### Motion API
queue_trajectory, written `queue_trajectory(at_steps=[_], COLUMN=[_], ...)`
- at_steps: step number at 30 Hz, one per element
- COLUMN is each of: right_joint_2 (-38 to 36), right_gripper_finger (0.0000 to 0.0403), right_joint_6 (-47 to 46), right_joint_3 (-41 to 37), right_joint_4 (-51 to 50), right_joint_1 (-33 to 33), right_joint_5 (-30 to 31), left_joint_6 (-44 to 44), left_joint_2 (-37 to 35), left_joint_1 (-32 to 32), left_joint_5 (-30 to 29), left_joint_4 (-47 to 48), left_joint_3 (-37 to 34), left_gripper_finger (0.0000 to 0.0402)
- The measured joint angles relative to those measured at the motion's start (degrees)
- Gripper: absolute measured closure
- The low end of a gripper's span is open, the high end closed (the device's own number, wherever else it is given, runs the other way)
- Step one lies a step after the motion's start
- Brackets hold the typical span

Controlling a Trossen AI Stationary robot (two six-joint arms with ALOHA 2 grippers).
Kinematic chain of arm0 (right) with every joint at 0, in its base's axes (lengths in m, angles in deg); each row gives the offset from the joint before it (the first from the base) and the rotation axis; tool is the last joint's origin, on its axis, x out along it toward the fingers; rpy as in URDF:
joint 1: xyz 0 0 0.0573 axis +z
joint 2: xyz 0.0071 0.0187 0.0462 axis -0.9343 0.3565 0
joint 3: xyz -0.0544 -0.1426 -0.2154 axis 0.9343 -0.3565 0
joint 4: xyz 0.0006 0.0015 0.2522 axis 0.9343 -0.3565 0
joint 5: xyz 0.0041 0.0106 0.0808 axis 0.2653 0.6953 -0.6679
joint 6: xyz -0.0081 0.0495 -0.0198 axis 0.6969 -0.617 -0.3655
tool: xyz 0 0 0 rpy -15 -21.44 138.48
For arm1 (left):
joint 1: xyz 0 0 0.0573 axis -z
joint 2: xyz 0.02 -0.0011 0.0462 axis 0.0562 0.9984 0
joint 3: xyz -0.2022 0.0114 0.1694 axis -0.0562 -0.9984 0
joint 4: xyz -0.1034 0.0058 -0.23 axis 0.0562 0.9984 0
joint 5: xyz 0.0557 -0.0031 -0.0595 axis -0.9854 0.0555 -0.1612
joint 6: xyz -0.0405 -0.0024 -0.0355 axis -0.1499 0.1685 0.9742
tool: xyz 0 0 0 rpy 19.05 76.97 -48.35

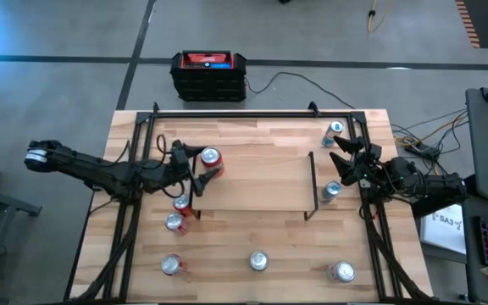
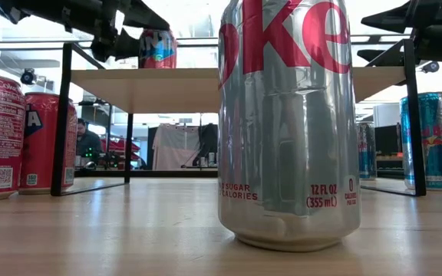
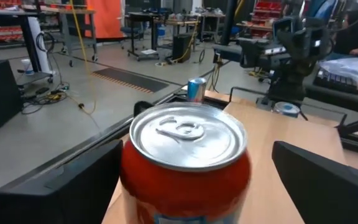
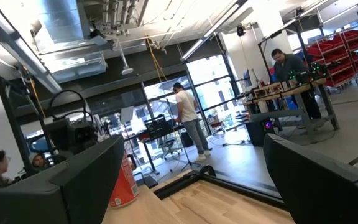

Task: Place canned beverage on shelf
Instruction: Put the top red soda can on the shelf, then put the top blue soda can on the shelf

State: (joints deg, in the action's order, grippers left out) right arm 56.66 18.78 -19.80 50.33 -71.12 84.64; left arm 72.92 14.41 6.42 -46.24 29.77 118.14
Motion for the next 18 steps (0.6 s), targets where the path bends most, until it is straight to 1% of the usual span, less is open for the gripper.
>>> queue_trajectory(at_steps=[5, 8, 11, 18], right_joint_2=[0.0, 0.0, 0.0, 0.0], right_gripper_finger=[0.0033, 0.0033, 0.0033, 0.0033], right_joint_6=[0.0, 0.0, 0.0, 0.0], right_joint_3=[0.0, 0.0, 0.0, 0.0], right_joint_4=[0.0, 0.0, 0.0, 0.0], right_joint_1=[0.0, 0.0, 0.0, 0.0], right_joint_5=[0.0, 0.0, 0.0, 0.0], left_joint_6=[-0.4, -0.6, -1.5, -2.8], left_joint_2=[-4.4, -7.6, -10.9, -15.5], left_joint_1=[2.0, 3.6, 5.0, 7.6], left_joint_5=[-1.8, -5.3, -7.3, -7.6], left_joint_4=[4.3, 6.6, 9.0, 10.7], left_joint_3=[0.0, 0.1, 0.1, 0.1], left_gripper_finger=[0.0002, 0.0002, 0.0002, 0.0002])
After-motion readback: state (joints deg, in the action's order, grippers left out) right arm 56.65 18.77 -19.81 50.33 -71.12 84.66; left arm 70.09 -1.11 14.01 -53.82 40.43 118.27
